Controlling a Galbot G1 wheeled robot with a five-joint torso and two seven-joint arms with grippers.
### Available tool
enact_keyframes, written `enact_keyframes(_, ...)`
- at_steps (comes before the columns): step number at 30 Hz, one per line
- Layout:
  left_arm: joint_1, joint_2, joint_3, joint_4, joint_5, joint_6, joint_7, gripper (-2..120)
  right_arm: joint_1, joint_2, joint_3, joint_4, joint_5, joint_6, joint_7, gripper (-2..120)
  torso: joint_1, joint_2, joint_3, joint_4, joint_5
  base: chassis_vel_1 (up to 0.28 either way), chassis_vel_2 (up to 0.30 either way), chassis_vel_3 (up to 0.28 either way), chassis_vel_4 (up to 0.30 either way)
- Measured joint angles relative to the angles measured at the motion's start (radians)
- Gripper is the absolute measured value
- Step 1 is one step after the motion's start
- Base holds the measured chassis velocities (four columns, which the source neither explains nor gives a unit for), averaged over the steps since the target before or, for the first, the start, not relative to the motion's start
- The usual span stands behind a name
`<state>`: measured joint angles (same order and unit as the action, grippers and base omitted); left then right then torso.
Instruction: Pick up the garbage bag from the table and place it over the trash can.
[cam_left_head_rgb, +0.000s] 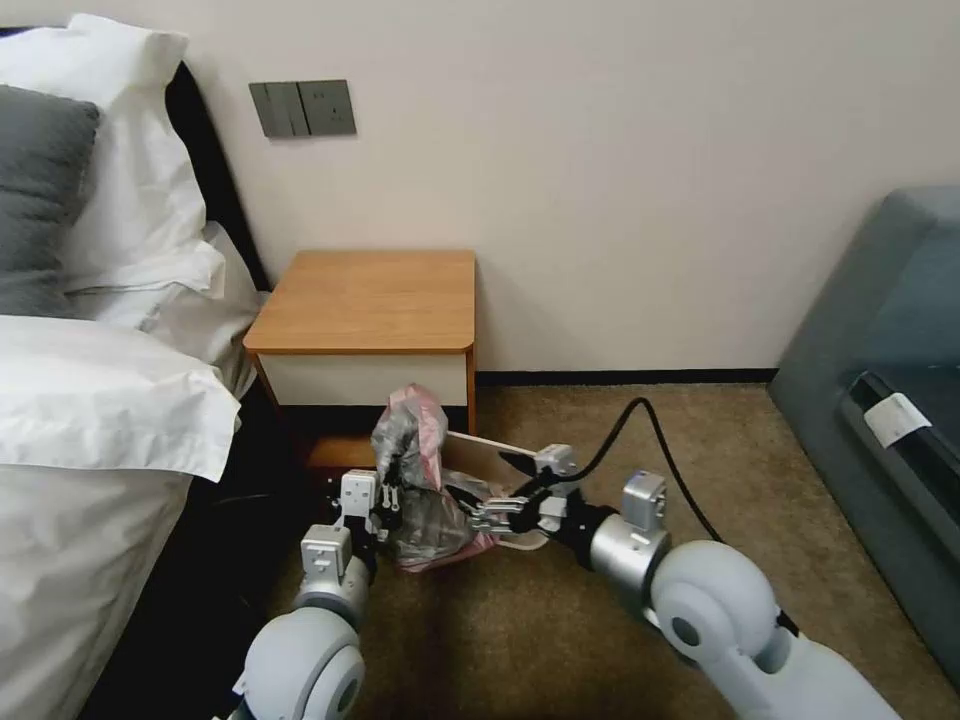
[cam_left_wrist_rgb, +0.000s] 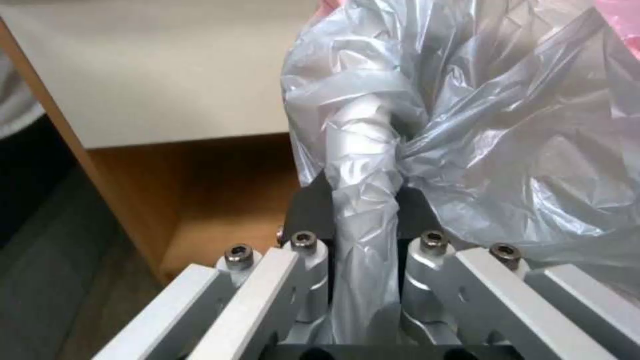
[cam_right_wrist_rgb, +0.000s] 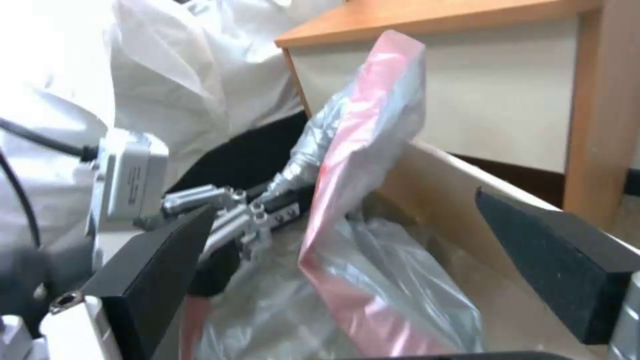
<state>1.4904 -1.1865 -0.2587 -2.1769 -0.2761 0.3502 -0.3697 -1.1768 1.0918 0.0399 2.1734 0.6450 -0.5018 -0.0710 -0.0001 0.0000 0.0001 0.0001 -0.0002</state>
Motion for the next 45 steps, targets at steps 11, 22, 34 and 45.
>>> enact_keyframes(11,0.011,-0.009,-0.002,0.0,0.05,-0.027,0.008,11,0.064,0.053,-0.081,-0.057,0.009,0.019,0.067,95,0.0,0.0,0.0,-0.0001,0.0001,0.0,0.0,0.0,0.0)
enact_keyframes(22,0.016,-0.014,-0.003,-0.001,0.075,-0.041,0.015,11,0.072,0.086,-0.089,-0.089,0.099,0.018,0.121,59,0.0,0.0,0.0,-0.0001,0.0001,0.0,0.0,0.0,0.0)
enact_keyframes(34,0.025,-0.022,-0.002,-0.001,0.11,-0.066,0.03,11,0.071,0.102,-0.087,-0.108,0.106,0.019,0.123,14,0.0,0.0,0.0,-0.0001,0.0001,0.0,0.0,0.0,0.0)
enact_keyframes(45,0.026,-0.032,-0.012,0.004,0.092,-0.081,0.034,11,0.036,0.09,-0.038,-0.077,0.104,0.028,0.14,0,0.0,0.0,0.0,-0.0001,0.0002,0.0,0.0,0.0,0.0)
